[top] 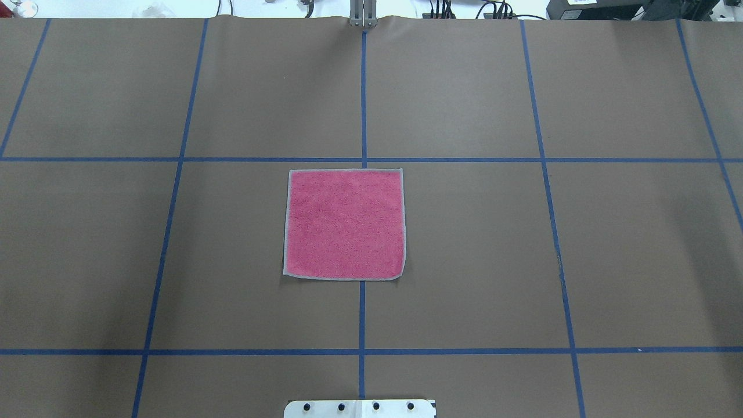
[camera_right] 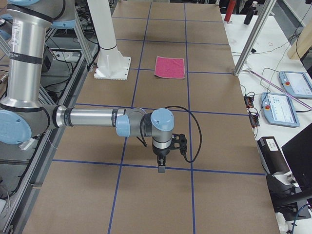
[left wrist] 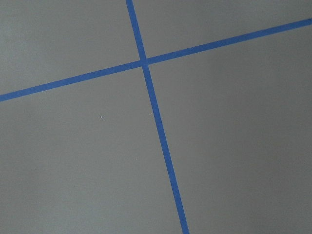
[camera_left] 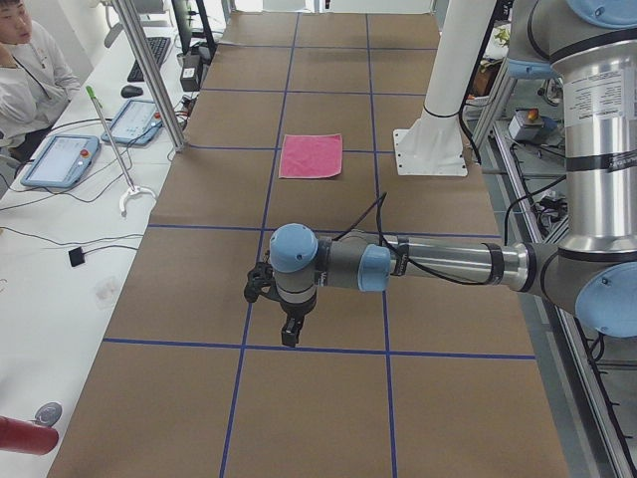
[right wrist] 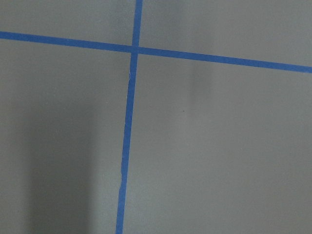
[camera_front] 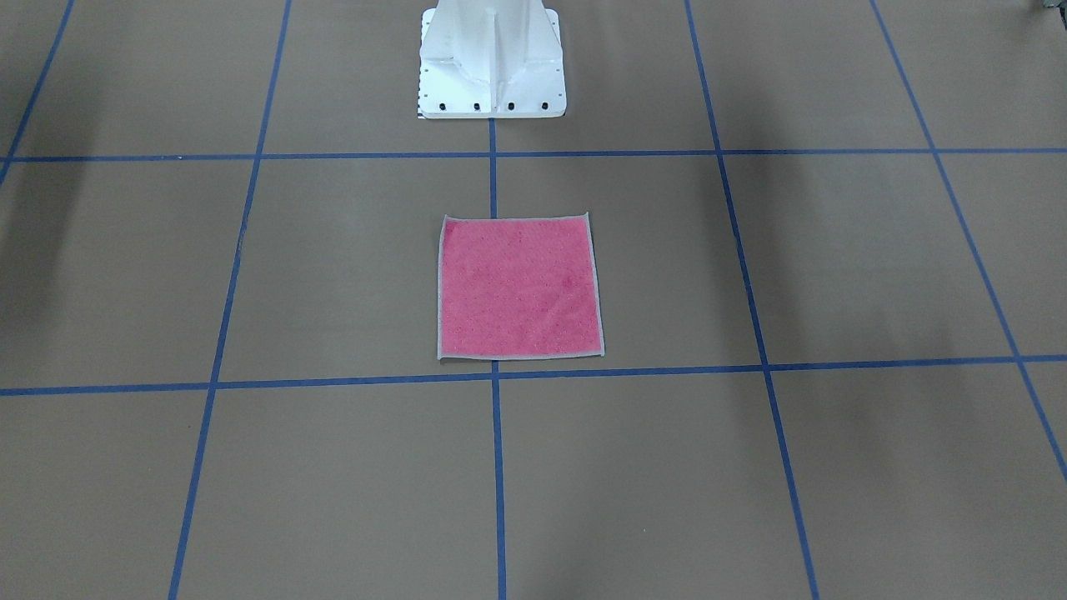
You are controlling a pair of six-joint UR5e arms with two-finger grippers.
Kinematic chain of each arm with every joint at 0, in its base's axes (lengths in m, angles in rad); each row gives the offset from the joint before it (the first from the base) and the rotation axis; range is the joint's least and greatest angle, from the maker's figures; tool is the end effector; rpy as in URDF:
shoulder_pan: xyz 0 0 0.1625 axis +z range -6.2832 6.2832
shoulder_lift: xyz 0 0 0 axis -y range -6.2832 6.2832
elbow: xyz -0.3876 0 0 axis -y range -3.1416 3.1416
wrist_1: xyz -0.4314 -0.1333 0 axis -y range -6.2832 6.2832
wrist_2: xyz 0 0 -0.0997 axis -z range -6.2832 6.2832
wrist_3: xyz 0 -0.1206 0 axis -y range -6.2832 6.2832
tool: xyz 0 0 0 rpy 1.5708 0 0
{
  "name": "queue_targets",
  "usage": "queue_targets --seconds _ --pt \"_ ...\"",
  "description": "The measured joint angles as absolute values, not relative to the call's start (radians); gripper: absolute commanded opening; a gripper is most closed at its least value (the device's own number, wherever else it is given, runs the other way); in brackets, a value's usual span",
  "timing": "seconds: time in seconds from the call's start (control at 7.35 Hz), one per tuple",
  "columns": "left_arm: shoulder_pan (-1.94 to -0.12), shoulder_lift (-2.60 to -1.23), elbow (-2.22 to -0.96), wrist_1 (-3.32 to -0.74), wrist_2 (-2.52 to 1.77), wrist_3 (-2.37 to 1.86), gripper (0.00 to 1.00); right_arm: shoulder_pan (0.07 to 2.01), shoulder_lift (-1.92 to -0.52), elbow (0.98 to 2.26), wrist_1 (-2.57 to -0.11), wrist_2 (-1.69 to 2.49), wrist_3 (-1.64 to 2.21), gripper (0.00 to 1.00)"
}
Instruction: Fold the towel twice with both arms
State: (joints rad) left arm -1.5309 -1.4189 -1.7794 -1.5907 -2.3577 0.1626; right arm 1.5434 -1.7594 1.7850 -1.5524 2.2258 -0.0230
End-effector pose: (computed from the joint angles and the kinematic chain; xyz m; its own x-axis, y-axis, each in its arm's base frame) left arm -0.0288 -0.4795 0.5985 0.6876 0.2425 -0.6844 -0.1531 0.9698 0.1898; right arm 0.0471 -0.4639 0.6233 0.7912 -0.0715 0.6074 0.0456 0.9973 0.0580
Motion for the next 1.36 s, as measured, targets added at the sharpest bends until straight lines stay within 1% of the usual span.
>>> queue_targets --seconds 0.68,0.95,1.36 --pt "-1.531 -1.415 -1.788 -1.591 -2.357 0.162 1.00 1.541 -1.758 1.804 -1.549 2.230 -0.025 1.00" --pt "-1.530 -1.427 -1.799 -1.594 -2.360 0.158 1.00 1.533 -1.759 1.805 -1.470 2.250 -0.020 1.00" --pt "-1.529 -1.497 -1.808 -1.616 -2.365 0.155 1.00 1.530 -1.745 1.802 -1.373 2.255 -0.014 1.00"
